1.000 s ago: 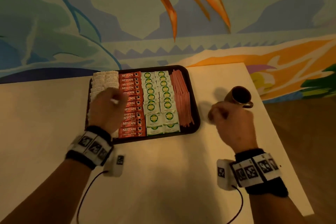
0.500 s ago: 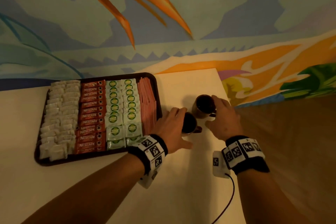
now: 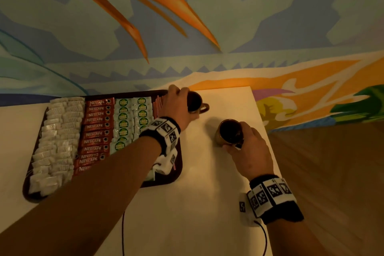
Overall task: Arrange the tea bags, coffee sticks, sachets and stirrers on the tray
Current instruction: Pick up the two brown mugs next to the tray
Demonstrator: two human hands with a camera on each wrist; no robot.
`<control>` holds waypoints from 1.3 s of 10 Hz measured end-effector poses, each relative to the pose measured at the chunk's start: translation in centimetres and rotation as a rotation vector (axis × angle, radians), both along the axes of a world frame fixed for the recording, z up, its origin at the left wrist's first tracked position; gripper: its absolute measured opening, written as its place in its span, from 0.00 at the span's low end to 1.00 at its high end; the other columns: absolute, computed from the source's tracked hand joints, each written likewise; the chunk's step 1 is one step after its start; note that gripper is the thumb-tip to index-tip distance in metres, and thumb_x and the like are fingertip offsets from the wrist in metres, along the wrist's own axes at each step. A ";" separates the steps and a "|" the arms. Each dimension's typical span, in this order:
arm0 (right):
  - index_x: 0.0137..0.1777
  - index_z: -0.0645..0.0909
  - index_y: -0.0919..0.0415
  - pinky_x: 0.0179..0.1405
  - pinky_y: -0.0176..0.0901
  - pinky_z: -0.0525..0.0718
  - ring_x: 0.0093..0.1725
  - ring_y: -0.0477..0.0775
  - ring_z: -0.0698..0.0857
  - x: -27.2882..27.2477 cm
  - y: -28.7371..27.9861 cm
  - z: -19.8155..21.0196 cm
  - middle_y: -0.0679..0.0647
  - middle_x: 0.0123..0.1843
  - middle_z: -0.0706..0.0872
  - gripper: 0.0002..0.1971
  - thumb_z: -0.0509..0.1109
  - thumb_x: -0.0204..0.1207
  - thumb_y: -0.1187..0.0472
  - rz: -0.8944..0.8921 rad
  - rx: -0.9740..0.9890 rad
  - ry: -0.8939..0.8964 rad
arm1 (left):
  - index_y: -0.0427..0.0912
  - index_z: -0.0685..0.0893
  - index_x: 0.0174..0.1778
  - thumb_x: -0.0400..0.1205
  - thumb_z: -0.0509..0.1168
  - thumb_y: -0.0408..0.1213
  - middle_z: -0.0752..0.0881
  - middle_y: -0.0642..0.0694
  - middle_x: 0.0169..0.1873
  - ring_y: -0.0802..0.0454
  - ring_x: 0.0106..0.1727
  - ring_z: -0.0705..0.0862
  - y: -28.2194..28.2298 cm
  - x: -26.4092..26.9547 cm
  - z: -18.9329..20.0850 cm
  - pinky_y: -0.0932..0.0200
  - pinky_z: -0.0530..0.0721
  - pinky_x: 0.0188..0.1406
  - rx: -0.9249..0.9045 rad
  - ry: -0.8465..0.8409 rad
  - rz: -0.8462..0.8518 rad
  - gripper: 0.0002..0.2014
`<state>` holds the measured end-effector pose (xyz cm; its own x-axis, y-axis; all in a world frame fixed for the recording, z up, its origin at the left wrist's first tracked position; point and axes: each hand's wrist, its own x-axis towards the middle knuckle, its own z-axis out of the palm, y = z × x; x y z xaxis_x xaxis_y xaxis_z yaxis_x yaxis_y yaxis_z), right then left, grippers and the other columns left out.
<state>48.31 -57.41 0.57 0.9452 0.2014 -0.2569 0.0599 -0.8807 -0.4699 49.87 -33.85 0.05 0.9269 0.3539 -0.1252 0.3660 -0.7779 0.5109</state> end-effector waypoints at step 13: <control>0.89 0.55 0.54 0.76 0.67 0.74 0.79 0.69 0.69 -0.8 12.7 1.7 0.63 0.80 0.75 0.49 0.82 0.75 0.53 0.035 0.103 -0.079 | 0.58 0.72 0.74 0.74 0.81 0.46 0.82 0.58 0.60 0.63 0.53 0.84 11.1 -34.2 1.9 0.67 0.84 0.41 -0.281 -0.016 0.395 0.35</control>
